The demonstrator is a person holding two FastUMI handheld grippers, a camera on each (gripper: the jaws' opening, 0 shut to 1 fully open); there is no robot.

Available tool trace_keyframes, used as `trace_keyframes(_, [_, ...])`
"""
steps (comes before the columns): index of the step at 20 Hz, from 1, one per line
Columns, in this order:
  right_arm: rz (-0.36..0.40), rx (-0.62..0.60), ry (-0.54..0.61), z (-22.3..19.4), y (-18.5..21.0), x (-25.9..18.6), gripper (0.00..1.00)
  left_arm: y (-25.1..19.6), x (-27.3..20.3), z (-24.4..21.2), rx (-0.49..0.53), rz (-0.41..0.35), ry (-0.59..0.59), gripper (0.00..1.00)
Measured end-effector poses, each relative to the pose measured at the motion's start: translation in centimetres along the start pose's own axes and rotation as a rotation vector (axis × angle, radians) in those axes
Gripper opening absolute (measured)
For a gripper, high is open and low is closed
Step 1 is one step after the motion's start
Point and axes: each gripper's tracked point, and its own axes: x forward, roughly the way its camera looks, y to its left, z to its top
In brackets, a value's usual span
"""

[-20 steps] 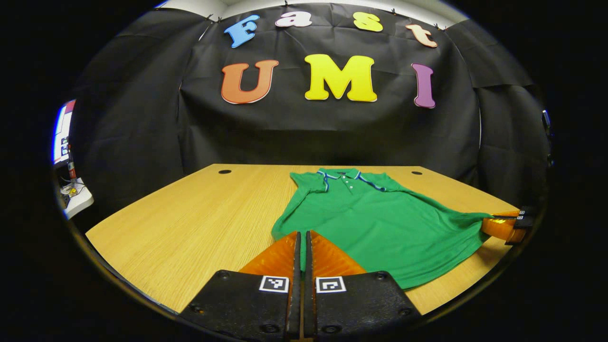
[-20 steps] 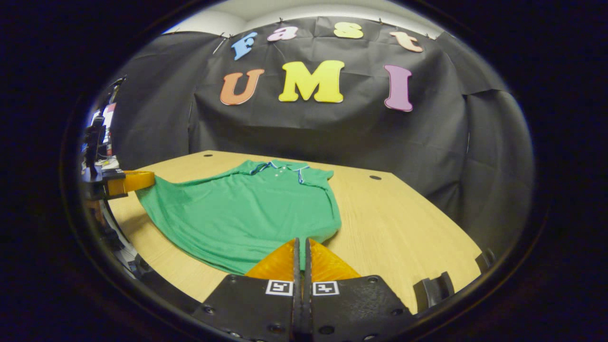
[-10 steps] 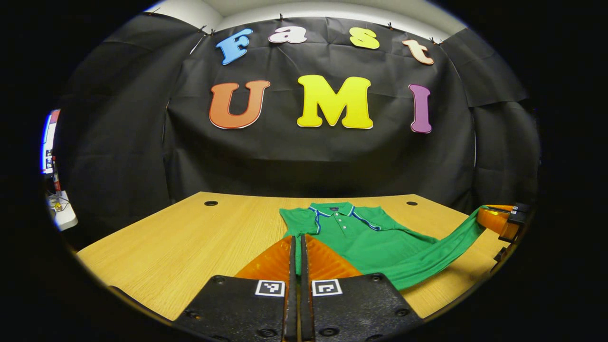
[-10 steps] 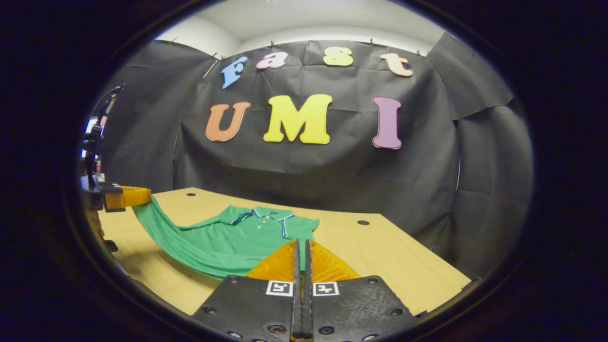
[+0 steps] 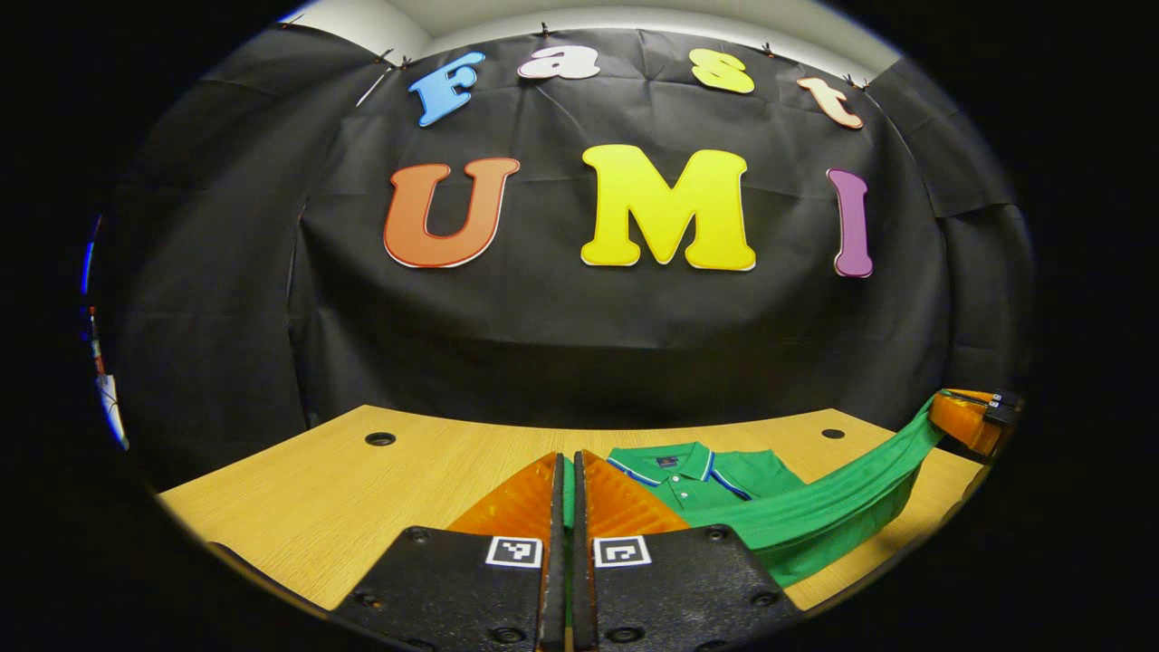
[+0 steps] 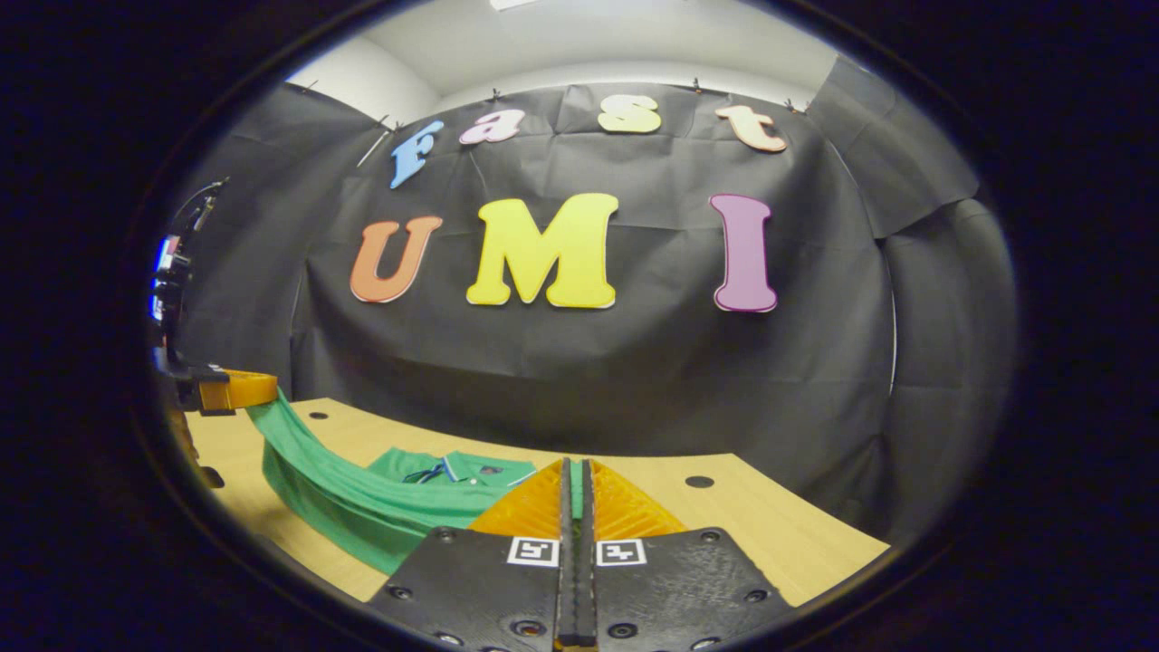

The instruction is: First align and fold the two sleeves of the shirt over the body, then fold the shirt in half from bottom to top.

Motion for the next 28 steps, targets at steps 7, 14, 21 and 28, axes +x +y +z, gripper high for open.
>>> trace_keyframes(7, [-0.029, 0.137, 0.121, -4.6, -0.7, 15.9, 0.00, 0.3, 13.9, -2.1, -0.035, 0.009, 0.057, 0.09])
trace_keyframes(14, [-0.060, 0.119, 0.169, -8.0, -2.2, 27.5, 0.00, 0.7, 25.5, -5.7, -0.028, -0.015, 0.107, 0.09])
trace_keyframes(21, [-0.086, 0.052, 0.225, -11.3, -2.8, 30.8, 0.00, -0.7, 29.9, -7.6, 0.022, -0.042, 0.140, 0.09])
trace_keyframes(28, [-0.132, 0.079, 0.146, -9.0, -5.1, 27.9, 0.91, 1.5, 27.6, -5.4, 0.140, 0.038, 0.100, 1.00])
